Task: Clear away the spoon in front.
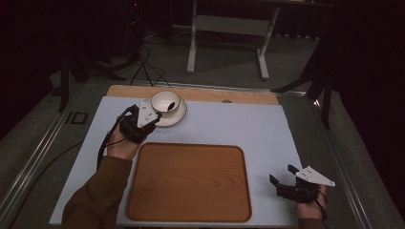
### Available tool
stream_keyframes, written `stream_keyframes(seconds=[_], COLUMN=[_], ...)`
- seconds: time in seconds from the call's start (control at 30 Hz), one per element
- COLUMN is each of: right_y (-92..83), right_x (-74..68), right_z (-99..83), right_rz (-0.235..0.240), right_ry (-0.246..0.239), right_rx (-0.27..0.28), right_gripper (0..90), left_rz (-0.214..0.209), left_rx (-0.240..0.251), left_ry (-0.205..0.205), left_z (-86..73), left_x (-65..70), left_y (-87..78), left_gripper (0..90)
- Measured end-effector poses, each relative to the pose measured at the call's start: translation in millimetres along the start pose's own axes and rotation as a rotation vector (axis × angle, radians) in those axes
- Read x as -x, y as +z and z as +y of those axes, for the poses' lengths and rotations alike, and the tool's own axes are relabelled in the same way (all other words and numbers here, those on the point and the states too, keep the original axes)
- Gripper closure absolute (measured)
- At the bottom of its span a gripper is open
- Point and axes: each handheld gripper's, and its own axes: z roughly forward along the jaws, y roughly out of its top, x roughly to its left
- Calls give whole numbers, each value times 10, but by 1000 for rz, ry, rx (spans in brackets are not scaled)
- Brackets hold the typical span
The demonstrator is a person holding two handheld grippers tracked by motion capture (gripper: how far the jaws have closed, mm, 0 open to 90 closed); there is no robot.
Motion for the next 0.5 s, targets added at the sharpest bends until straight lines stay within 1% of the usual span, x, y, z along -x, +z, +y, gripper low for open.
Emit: stream_keyframes(seconds=[0.17, 0.23, 0.5], right_y=[-1, -1, 0], right_x=[-3, -4, -2], right_z=[2, 2, 2], right_rz=[-2, -2, -4], right_ry=[0, -2, -3], right_rx=[1, 0, 3], right_gripper=[149, 149, 149], left_rz=[-6, 2, -1], left_rx=[14, 17, 12], left_ry=[14, 32, 24], left_z=[-2, -12, -91], left_x=[57, 74, 88], left_y=[-110, -141, -223], left_gripper=[886, 886, 886])
